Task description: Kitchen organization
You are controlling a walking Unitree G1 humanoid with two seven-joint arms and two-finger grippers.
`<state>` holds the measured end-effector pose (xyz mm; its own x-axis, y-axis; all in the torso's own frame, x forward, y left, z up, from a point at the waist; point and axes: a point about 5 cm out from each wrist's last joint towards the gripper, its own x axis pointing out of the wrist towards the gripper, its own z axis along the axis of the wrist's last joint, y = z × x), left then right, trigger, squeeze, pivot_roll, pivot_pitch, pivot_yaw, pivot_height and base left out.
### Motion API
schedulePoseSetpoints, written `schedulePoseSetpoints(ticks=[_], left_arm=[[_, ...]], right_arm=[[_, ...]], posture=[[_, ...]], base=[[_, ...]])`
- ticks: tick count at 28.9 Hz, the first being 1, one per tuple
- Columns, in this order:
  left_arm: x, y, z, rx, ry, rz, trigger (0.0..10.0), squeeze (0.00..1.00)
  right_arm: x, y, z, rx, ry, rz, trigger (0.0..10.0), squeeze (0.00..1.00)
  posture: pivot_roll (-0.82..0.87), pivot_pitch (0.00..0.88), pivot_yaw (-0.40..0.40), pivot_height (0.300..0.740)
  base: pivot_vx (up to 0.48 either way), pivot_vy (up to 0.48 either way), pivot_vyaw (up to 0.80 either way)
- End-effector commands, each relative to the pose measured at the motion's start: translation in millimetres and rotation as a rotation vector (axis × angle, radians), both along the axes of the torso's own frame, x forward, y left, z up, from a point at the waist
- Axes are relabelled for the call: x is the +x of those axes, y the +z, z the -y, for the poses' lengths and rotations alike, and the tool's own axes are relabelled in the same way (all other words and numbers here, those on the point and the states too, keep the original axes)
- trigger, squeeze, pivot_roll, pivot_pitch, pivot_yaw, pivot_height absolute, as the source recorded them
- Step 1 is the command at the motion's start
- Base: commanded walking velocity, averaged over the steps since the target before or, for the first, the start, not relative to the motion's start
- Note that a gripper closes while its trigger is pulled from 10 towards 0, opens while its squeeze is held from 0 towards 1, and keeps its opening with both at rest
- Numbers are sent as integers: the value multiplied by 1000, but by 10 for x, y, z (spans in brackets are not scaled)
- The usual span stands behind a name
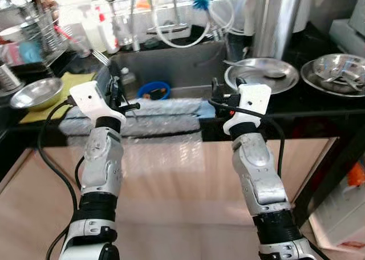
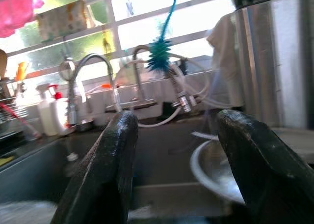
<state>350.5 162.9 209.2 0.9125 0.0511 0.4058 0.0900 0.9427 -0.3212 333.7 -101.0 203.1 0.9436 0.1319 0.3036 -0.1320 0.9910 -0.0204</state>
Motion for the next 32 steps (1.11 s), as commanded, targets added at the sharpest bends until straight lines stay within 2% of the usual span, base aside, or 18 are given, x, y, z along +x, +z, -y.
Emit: schedulePoseSetpoints(ticks=[1,6,7,17,26,32], left_arm=[[7,14,-14,-11,10,8,10000,0],[12,-21,-16,-48,11,1,10000,0],[19,-55,28,-80,1,0,10000,0],[50,-3,212,-129,-33,33,10000,0],[57,-6,384,-147,-79,38,10000,0],[80,-6,372,-148,-84,41,10000,0]], right_arm=[[15,19,0,4,5,-6,10000,0],[18,23,8,-6,11,-8,10000,0],[14,52,41,-25,17,-4,10000,0],[46,151,148,-53,14,11,10000,0],[49,164,119,-53,26,4,10000,0],[53,203,61,-43,35,11,10000,0]], posture=[[-40,0,115,740],[-61,0,91,740],[-85,0,66,740],[-107,0,19,740],[-97,0,11,740],[-118,0,3,740]], base=[[480,0,0],[478,0,0],[0,0,0],[0,0,0],[0,0,0],[0,0,0]])
